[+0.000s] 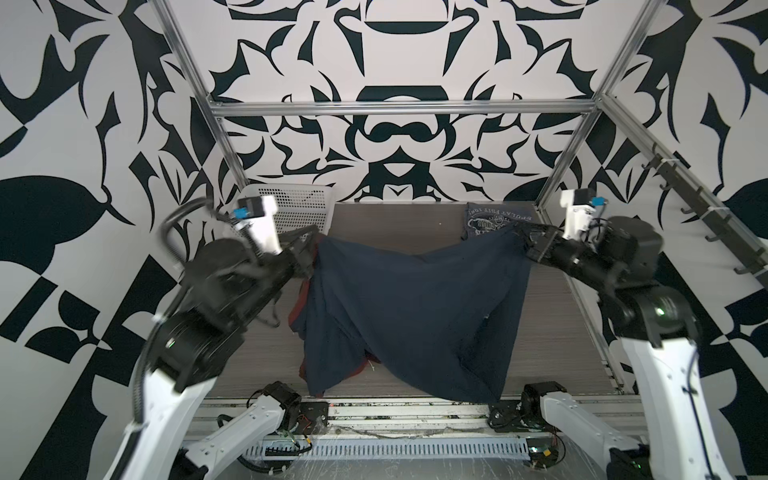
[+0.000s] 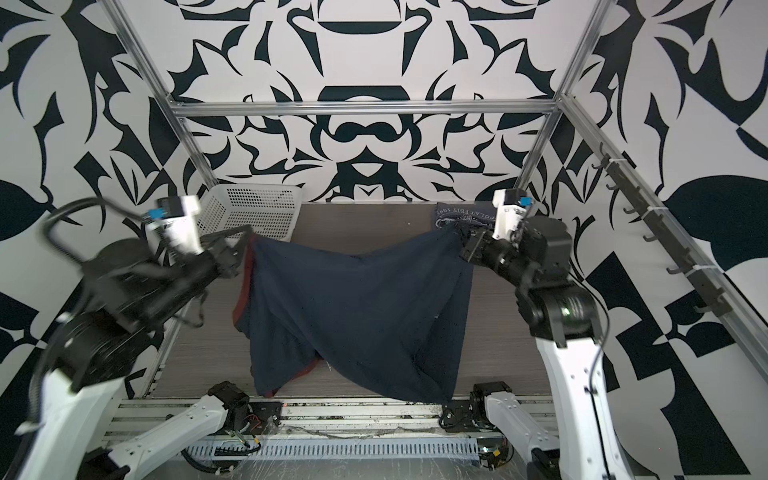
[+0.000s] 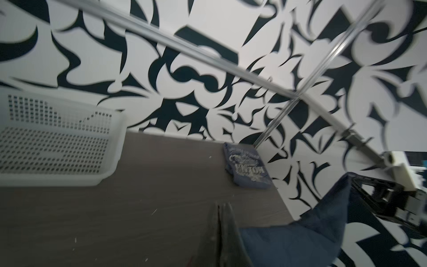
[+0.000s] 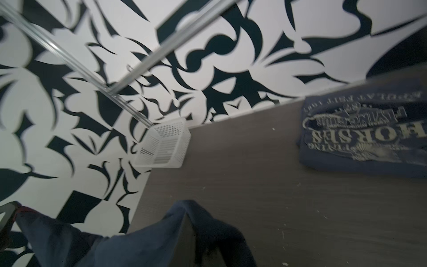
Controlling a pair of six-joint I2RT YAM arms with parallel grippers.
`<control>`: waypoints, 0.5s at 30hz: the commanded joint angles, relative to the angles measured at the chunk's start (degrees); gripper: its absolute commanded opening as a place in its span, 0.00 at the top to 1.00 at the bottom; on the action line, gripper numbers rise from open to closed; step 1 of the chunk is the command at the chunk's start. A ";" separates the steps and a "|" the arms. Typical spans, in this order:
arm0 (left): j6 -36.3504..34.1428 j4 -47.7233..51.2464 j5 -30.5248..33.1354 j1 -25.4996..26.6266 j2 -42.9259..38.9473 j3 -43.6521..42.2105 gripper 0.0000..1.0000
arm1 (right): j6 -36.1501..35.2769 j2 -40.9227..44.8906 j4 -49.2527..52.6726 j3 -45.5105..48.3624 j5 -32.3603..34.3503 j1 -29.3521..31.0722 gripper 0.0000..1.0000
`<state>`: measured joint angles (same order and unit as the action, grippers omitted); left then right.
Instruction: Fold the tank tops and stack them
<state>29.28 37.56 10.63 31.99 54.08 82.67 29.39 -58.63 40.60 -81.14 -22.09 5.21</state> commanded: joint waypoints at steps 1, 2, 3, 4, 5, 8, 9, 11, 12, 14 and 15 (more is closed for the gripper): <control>4.71 4.05 8.27 -0.20 11.88 -2.17 1.00 | -2.01 -8.45 -5.32 3.05 3.13 -0.29 1.00; 5.52 4.48 10.18 -0.26 14.91 -2.08 1.00 | -1.93 -11.62 -5.98 3.70 3.15 -0.49 1.00; 5.90 4.64 11.41 -0.46 18.10 -2.07 1.00 | -1.74 -15.22 -6.59 4.13 3.04 -0.55 1.00; 5.88 4.51 11.78 -0.82 22.24 -2.07 1.00 | -1.44 -19.13 -6.67 4.03 2.67 -0.96 1.00; 5.88 4.27 11.89 -1.10 24.61 -2.07 1.00 | -1.31 -22.31 -7.02 3.77 1.91 -1.24 1.00; 6.49 3.19 11.62 -2.55 31.36 -2.36 1.00 | -0.62 -32.73 -6.82 1.90 0.66 -2.74 0.67; 6.49 3.16 11.53 -3.03 33.42 -2.34 1.00 | -0.43 -35.49 -6.64 1.02 0.34 -3.58 0.57; 6.72 3.19 10.77 -4.16 36.56 -2.14 1.00 | 0.29 -38.68 -7.62 0.67 0.20 -5.10 0.47; 6.89 2.99 10.38 -4.73 37.88 -2.32 1.00 | 0.42 -39.21 -9.05 1.32 -0.21 -5.58 0.42; 6.85 2.44 9.62 -5.81 39.69 -2.58 1.00 | 0.33 -39.31 -10.28 2.59 -0.23 -6.27 0.39; 6.76 2.18 9.63 -6.20 40.34 -2.69 1.00 | 0.15 -39.11 -10.77 3.49 -0.35 -6.29 0.39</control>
<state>35.05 39.57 19.53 26.96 93.67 79.68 29.63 -102.06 33.34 -77.12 -21.39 -0.47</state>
